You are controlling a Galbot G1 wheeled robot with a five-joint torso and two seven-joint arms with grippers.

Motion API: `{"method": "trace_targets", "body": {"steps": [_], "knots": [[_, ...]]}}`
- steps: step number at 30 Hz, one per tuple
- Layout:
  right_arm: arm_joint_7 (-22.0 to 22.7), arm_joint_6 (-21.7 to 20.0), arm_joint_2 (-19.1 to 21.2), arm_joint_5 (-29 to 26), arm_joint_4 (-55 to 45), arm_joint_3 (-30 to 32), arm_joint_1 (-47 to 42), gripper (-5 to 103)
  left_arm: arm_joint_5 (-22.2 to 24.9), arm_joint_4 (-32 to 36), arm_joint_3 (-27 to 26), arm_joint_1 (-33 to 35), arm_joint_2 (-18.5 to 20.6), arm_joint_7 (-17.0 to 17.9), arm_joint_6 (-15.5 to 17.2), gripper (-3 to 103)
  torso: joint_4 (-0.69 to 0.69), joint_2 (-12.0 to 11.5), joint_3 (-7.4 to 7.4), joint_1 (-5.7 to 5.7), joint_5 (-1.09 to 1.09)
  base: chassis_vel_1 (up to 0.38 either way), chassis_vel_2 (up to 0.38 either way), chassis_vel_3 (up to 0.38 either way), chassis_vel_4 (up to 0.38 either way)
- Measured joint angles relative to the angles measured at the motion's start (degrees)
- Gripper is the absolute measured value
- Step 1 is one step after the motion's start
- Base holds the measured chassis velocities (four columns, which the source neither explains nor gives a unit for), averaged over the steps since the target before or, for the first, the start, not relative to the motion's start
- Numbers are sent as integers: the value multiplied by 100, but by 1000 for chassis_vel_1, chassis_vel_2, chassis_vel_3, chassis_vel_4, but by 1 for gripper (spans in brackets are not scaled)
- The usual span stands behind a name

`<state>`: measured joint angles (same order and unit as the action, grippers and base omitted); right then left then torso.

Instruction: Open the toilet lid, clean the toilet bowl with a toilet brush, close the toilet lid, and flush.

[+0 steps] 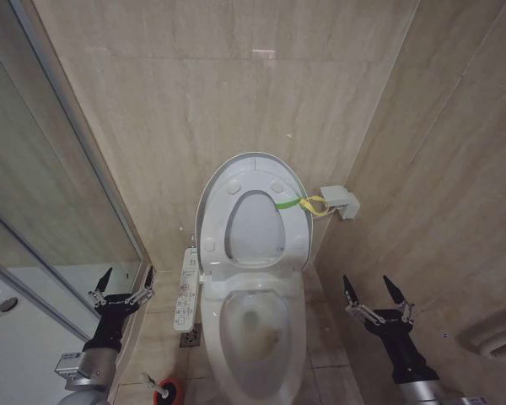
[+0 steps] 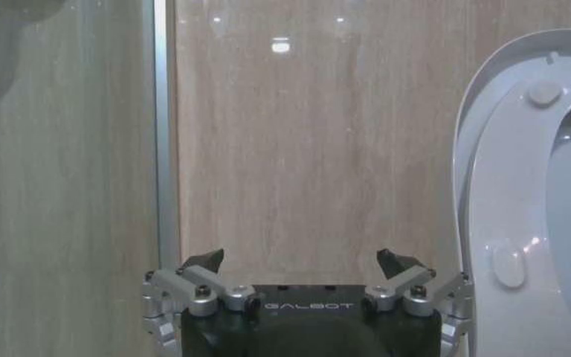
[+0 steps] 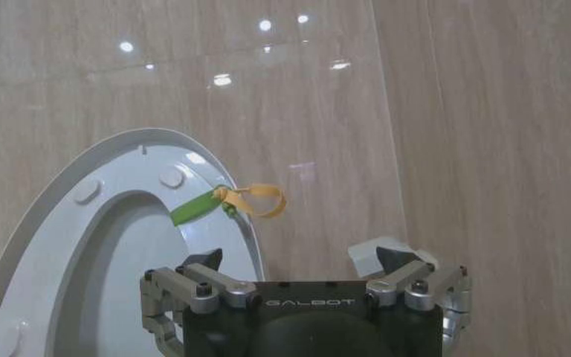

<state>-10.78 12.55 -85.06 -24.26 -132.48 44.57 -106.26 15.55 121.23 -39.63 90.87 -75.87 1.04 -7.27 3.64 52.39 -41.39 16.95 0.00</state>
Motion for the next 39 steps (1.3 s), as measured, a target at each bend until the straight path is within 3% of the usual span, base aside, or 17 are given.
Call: {"method": "trace_targets", "body": {"steps": [17, 20, 24, 25, 29, 30, 32, 36, 39], "knots": [[0, 0, 0, 0, 0, 0, 0, 100, 5, 4, 0, 7, 1, 1, 24, 100, 0, 0, 0, 0, 0, 0, 0, 0, 0], [0, 0, 0, 0, 0, 0, 0, 100, 82, 123, -15, 69, 21, 24, 235, 100, 0, 0, 0, 0, 0, 0, 0, 0, 0], [0, 0, 0, 0, 0, 0, 0, 100, 381, 539, -72, 301, 93, 119, 992, 100, 0, 0, 0, 0, 1, 0, 0, 0, 0], [0, 0, 0, 0, 0, 0, 0, 100, 381, 539, -72, 301, 93, 119, 992, 100, 0, 0, 0, 0, 1, 0, 0, 0, 0], [0, 0, 0, 0, 0, 0, 0, 100, 687, 961, -134, 540, 171, 217, 1773, 100, 0, 0, 0, 0, 0, 0, 0, 0, 0], [0, 0, 0, 0, 0, 0, 0, 100, 687, 961, -134, 540, 171, 217, 1773, 100, 0, 0, 0, 0, 0, 0, 0, 0, 0], [1, 0, 0, 1, 0, 1, 0, 100, 713, 1289, -223, 752, 236, 306, 2160, 100, 2, 0, 0, 0, -3, 0, 0, 0, 0], [0, 0, 1, 0, 1, -1, -1, 100, 558, 1444, -306, 970, 264, 313, 2171, 100, -1, 0, 0, 0, 1, 0, 0, 0, 0], [0, 0, 1, 0, 1, 0, -1, 100, 587, 1256, -241, 1021, 258, 266, 2007, 100, 0, 0, 0, -1, 1, 0, 0, 0, 0]]}}
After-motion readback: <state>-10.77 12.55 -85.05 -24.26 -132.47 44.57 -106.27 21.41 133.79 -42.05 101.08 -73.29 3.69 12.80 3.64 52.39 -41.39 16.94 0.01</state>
